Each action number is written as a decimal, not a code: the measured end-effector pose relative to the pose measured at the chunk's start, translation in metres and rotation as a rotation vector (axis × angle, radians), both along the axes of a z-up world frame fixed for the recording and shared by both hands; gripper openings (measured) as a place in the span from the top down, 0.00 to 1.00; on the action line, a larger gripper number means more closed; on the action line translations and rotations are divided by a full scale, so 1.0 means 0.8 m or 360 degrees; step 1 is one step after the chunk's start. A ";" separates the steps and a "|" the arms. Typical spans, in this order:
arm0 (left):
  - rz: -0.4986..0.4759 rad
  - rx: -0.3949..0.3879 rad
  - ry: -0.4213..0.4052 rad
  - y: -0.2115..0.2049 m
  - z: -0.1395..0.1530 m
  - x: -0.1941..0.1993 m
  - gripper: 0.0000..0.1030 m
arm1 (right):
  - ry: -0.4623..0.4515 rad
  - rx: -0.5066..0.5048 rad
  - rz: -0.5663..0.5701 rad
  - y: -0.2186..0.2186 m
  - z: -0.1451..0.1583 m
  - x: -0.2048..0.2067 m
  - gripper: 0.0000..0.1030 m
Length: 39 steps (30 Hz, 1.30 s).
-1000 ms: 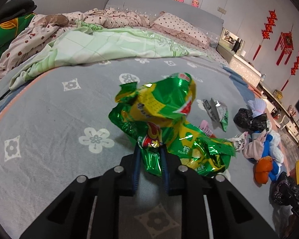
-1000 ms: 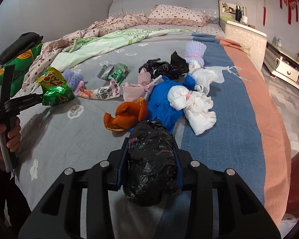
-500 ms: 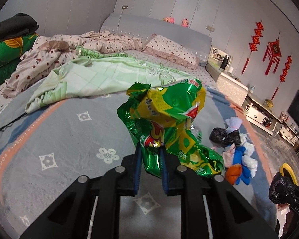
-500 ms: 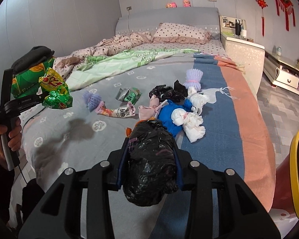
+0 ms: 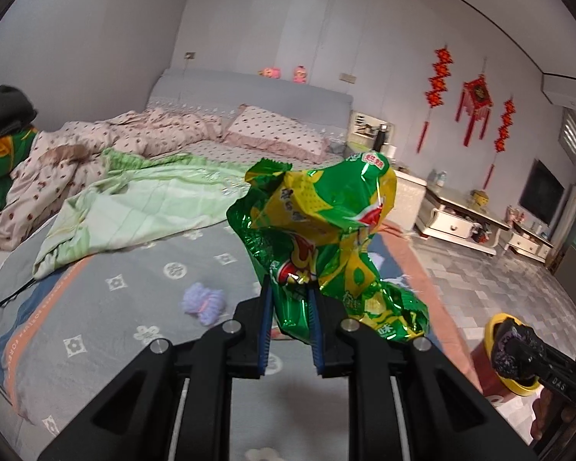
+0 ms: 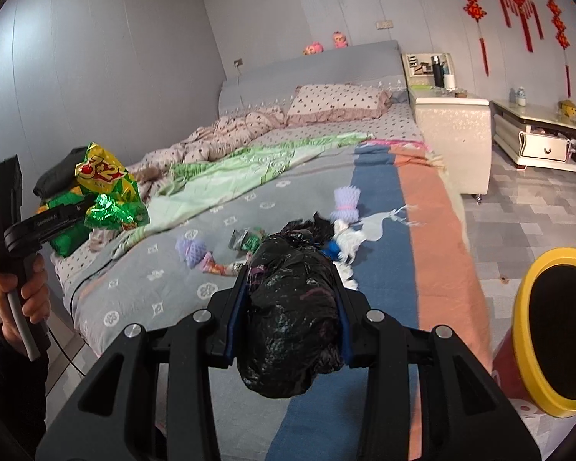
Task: Collect trash
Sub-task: 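Carry the snack bag and black bag in both tools over the yellow bin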
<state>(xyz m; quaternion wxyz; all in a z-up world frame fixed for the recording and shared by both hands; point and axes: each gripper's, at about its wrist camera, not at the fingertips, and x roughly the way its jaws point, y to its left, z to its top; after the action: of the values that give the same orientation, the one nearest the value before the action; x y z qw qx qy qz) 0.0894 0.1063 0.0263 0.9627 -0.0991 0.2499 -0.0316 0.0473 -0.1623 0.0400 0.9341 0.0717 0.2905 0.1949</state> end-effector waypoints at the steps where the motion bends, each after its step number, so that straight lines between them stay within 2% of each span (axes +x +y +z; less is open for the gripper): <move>1: -0.0027 0.0006 -0.0008 -0.012 0.006 0.000 0.85 | -0.0021 0.0002 -0.0017 -0.008 0.007 -0.002 0.65; 12: -0.0309 0.0019 -0.0068 -0.125 0.055 0.013 0.85 | -0.0163 0.0041 -0.0236 -0.112 0.062 -0.027 0.64; 22: -0.0565 0.0053 -0.0092 -0.244 0.075 0.039 0.85 | -0.0256 0.0040 -0.0457 -0.207 0.100 -0.053 0.64; 32: -0.0799 0.0064 -0.0065 -0.360 0.056 0.074 0.85 | -0.0270 0.0047 -0.0684 -0.312 0.118 -0.071 0.64; 39: -0.0923 0.0070 0.0020 -0.447 0.026 0.100 0.85 | -0.0228 0.0064 -0.0820 -0.378 0.105 -0.076 0.64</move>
<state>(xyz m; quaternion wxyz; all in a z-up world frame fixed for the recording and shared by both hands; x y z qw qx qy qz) 0.1695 -0.2510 0.0470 0.9139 -0.0027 0.2742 -0.2994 -0.0131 -0.4644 0.1239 0.9695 0.1477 0.1918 -0.0391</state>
